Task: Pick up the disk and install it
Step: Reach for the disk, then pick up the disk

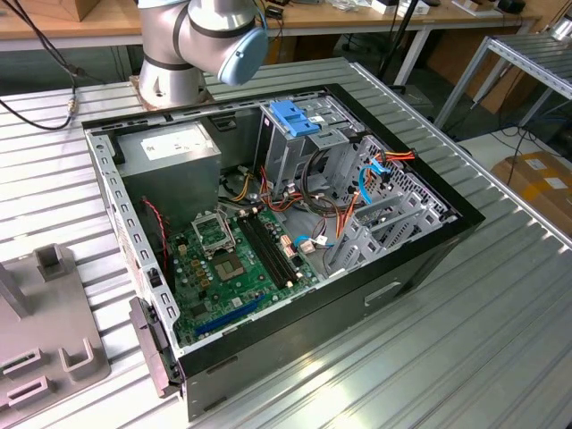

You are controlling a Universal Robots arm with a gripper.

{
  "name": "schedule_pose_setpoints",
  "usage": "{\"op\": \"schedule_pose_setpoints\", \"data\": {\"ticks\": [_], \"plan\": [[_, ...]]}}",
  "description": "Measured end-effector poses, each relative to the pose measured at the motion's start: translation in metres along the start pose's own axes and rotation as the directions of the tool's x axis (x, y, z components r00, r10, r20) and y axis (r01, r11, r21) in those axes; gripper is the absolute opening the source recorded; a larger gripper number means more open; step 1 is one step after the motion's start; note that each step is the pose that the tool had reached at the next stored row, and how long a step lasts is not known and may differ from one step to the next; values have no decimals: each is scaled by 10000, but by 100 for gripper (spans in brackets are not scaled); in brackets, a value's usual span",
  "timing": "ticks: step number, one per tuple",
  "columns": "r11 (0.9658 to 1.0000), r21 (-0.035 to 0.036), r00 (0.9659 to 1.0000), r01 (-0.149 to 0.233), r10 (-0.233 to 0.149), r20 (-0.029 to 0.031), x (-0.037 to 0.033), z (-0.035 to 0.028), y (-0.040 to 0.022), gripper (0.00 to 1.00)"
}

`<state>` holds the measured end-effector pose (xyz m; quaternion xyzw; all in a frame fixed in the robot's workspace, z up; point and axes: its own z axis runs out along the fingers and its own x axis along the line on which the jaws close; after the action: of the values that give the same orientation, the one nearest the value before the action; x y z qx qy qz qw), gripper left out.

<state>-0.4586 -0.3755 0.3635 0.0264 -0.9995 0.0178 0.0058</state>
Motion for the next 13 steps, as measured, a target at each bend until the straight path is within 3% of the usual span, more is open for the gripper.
{"op": "schedule_pose_setpoints", "data": {"ticks": [13], "plan": [[10000,1,10000,2,-2,-3,-1,-2,6,11]]}}
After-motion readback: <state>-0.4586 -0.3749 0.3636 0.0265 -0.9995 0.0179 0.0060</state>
